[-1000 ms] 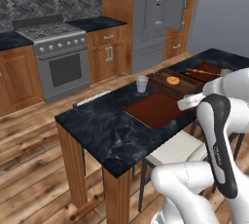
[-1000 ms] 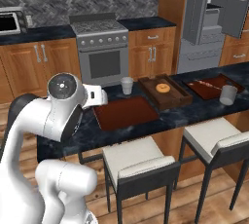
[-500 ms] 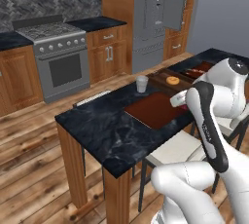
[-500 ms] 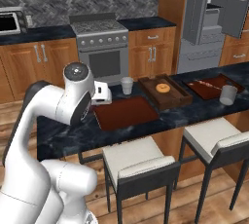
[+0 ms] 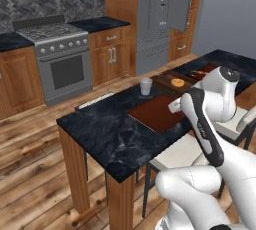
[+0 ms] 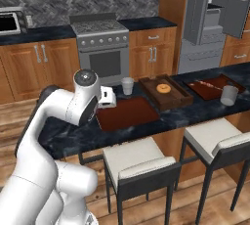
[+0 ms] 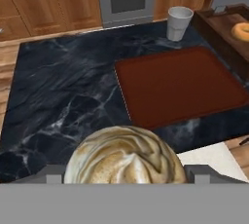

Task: Take the cupcakes from the fridge and place them on the empty tray on the dining counter.

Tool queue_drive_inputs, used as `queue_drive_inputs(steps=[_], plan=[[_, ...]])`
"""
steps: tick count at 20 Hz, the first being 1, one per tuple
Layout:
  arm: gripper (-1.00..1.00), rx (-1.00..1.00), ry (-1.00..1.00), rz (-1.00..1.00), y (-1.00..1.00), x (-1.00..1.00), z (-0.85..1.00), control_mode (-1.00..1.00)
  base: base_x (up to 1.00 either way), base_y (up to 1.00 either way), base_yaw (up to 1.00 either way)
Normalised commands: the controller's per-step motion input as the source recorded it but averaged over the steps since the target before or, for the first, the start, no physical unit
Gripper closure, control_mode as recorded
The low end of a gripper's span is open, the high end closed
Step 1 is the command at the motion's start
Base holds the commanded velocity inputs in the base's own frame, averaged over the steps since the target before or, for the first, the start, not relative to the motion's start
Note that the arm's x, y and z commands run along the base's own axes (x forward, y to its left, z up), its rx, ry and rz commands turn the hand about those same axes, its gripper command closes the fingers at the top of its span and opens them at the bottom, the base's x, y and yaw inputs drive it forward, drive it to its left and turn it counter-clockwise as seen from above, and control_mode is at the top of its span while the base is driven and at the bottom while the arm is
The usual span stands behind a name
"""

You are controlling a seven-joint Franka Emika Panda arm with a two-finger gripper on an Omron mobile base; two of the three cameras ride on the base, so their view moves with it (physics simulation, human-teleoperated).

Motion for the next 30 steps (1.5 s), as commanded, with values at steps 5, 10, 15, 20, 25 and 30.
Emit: queue_drive_inputs(steps=[5, 10, 15, 20, 25, 30], plan=[[1.0, 0.0, 0.0, 0.0, 0.0, 0.61, -0.43, -1.0, 0.0, 0.0, 0.0], [1.0, 0.0, 0.0, 0.0, 0.0, 0.58, -0.36, -1.0, 0.0, 0.0, 0.0], [1.0, 0.0, 0.0, 0.0, 0.0, 0.48, -0.33, -1.0, 0.0, 0.0, 0.0], [1.0, 0.0, 0.0, 0.0, 0.0, 0.44, -0.28, -1.0, 0.0, 0.0, 0.0], [1.0, 0.0, 0.0, 0.0, 0.0, 0.43, -0.29, -1.0, 0.0, 0.0, 0.0], [1.0, 0.0, 0.0, 0.0, 0.0, 0.39, -0.27, -1.0, 0.0, 0.0, 0.0]])
